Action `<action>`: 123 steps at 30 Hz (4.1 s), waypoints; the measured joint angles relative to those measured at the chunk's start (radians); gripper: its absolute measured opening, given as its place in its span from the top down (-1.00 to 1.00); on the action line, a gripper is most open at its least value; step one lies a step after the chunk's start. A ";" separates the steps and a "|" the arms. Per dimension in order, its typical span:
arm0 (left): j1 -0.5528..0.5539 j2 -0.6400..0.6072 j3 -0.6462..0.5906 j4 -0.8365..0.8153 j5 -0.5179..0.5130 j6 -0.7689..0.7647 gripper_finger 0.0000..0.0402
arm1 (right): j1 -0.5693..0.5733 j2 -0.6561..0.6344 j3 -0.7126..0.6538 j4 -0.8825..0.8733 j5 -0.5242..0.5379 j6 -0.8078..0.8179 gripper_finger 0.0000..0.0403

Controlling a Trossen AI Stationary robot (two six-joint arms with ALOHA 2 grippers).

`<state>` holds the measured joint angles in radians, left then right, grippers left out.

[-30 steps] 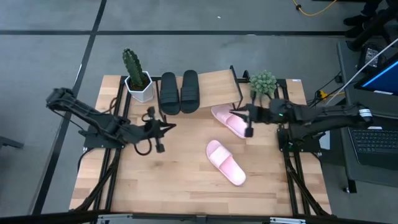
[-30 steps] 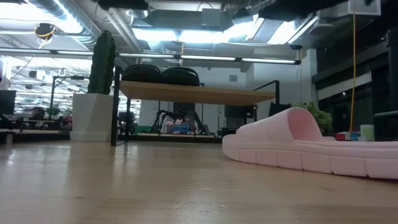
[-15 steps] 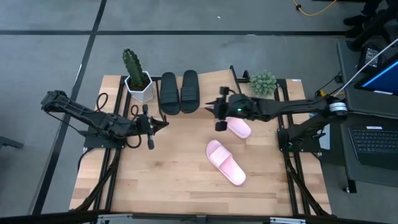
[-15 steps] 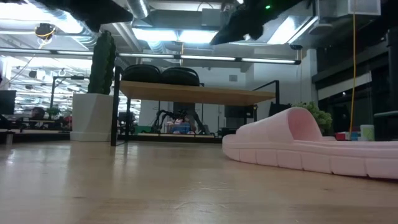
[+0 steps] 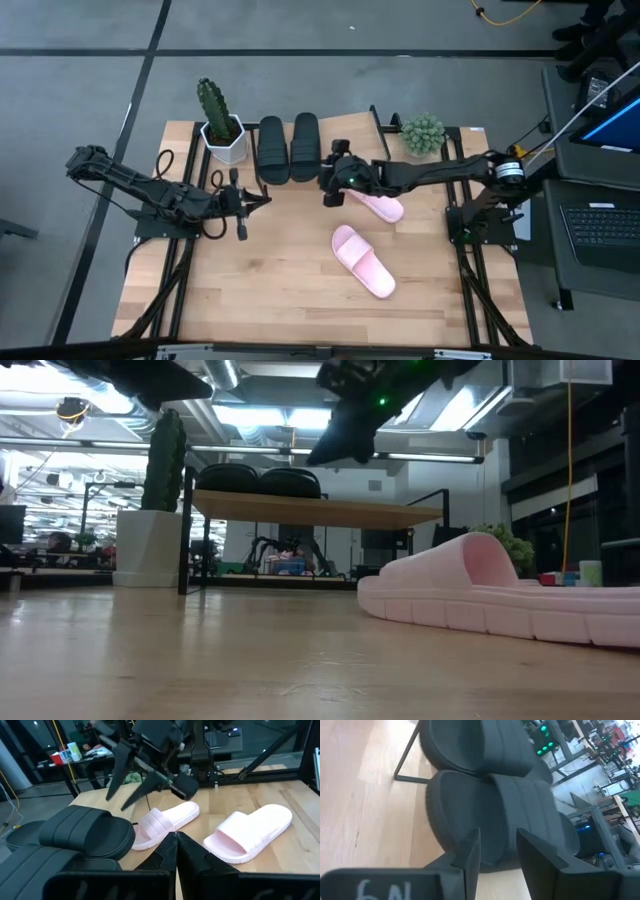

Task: Pick and place slides into the shelf
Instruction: Put the black slide on the shelf, then put the bottom pink slide on the shelf

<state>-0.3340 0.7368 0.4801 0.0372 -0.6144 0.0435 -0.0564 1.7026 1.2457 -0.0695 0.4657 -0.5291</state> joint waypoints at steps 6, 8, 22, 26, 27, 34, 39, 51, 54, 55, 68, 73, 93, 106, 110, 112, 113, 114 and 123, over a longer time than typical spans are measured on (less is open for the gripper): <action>0.000 0.000 0.000 -0.001 0.000 0.018 1.00 | -0.013 0.041 0.000 0.075 0.122 -0.001 0.36; 0.000 0.000 0.000 -0.002 0.000 0.020 1.00 | -0.019 0.047 0.001 0.080 0.135 0.001 0.36; 0.000 0.000 0.000 -0.003 -0.001 0.021 1.00 | -0.029 0.073 0.001 0.088 0.136 0.055 0.36; 0.000 0.000 0.000 -0.003 -0.001 0.021 1.00 | -0.034 0.073 0.001 0.088 0.151 0.054 0.36; 0.000 0.000 0.000 -0.003 -0.001 0.021 1.00 | -0.034 0.073 0.001 0.088 0.168 0.054 0.36; 0.000 0.000 0.000 -0.003 -0.001 0.021 1.00 | -0.033 0.073 0.001 0.086 0.198 0.048 0.36; 0.000 0.000 0.000 -0.004 -0.001 0.021 1.00 | -0.033 0.073 0.001 0.086 0.198 0.047 0.40; 0.000 0.000 0.000 -0.004 -0.001 0.055 1.00 | -0.033 0.072 0.001 0.086 0.196 0.023 0.94; 0.000 0.000 0.000 -0.004 -0.001 0.055 1.00 | -0.033 0.072 0.001 0.086 0.196 0.023 0.96; 0.000 0.000 0.000 -0.004 -0.001 0.055 1.00 | -0.033 0.072 0.000 0.086 0.195 0.023 0.96; 0.000 0.000 0.000 -0.008 -0.001 0.055 1.00 | -0.034 0.072 -0.001 0.102 0.114 -0.023 0.99; 0.000 0.000 0.000 -0.008 -0.001 0.055 1.00 | -0.034 0.072 -0.001 0.126 0.091 -0.054 0.99; 0.000 0.000 0.000 -0.011 -0.001 0.055 1.00 | -0.033 0.072 -0.001 0.096 0.075 -0.048 0.59; 0.000 0.001 0.000 -0.029 -0.001 0.055 1.00 | -0.024 0.072 -0.001 0.100 0.078 -0.048 0.28; 0.000 0.001 0.000 -0.029 -0.001 0.055 1.00 | -0.013 0.070 -0.001 0.100 0.078 -0.052 0.27; 0.000 0.001 0.000 -0.029 -0.001 0.055 1.00 | -0.007 0.062 -0.001 0.101 0.079 -0.069 0.27; 0.000 0.001 0.000 -0.029 -0.001 0.055 1.00 | -0.004 0.053 -0.001 0.100 0.079 -0.079 0.27; 0.000 0.001 0.000 -0.029 -0.001 0.055 1.00 | -0.001 0.046 -0.001 0.103 0.079 -0.083 0.27; 0.000 -0.013 0.000 -0.033 0.000 0.083 1.00 | 0.045 -0.085 0.000 0.042 0.083 -0.103 0.27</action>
<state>-0.3343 0.7237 0.4797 0.0044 -0.6147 0.1265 -0.0109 1.6175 1.2457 -0.0274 0.5484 -0.6323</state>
